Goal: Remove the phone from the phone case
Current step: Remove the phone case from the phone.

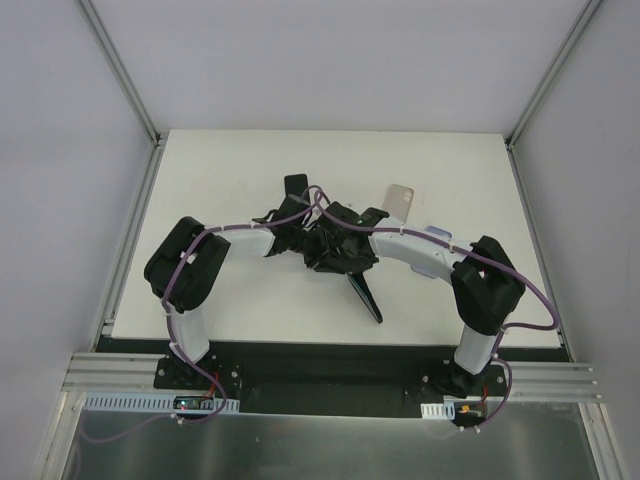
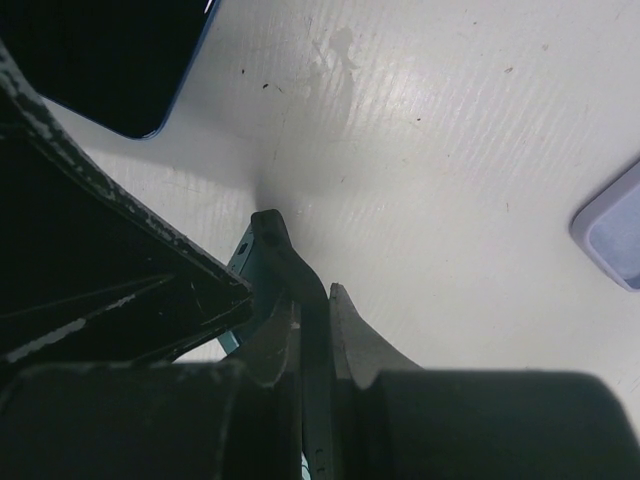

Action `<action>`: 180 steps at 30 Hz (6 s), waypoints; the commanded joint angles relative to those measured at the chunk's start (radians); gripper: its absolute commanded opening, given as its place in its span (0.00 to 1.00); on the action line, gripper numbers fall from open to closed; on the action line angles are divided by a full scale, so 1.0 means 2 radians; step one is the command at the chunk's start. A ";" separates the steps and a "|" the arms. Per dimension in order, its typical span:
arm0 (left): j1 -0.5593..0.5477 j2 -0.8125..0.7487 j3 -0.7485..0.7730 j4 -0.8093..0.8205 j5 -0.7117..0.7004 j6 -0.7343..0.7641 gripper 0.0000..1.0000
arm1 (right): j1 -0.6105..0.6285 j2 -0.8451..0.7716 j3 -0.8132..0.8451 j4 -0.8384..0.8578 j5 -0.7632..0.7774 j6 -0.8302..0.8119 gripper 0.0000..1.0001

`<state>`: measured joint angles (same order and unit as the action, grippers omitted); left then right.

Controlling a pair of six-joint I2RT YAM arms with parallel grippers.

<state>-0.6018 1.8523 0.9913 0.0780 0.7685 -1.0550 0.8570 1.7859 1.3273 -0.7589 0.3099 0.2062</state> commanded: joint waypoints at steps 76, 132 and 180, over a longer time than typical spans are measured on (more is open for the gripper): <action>0.006 -0.082 -0.031 -0.134 -0.032 0.047 0.48 | -0.051 0.040 -0.093 0.093 0.017 0.187 0.19; -0.030 0.010 0.067 -0.053 -0.117 -0.008 0.49 | -0.040 0.044 -0.179 0.123 -0.012 0.154 0.01; -0.165 0.116 0.109 -0.272 -0.534 0.056 0.15 | -0.035 -0.022 -0.178 0.116 -0.041 0.161 0.01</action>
<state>-0.8318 1.8694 1.2621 -0.2218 0.0845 -0.9836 0.7074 1.6669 1.0210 -0.2771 0.3851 0.5835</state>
